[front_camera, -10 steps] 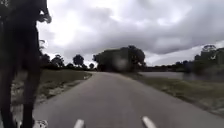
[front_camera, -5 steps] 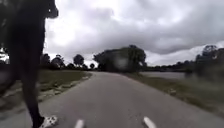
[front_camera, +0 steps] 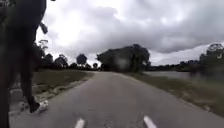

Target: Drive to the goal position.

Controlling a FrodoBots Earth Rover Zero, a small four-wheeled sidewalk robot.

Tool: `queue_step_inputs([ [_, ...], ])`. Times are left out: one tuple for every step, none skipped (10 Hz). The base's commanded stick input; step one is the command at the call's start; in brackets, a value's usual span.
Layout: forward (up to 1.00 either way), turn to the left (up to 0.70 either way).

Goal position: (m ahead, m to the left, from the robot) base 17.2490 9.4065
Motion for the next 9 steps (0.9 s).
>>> queue_step_inputs([
  [0.70,0.00],
  [0.70,0.00],
  [0.70,0.00],
  [0.70,0.00],
  [0.70,0.00],
  [0.70,0.00],
  [0.70,0.00],
  [0.70,0.00],
  [0.70,0.00],
])
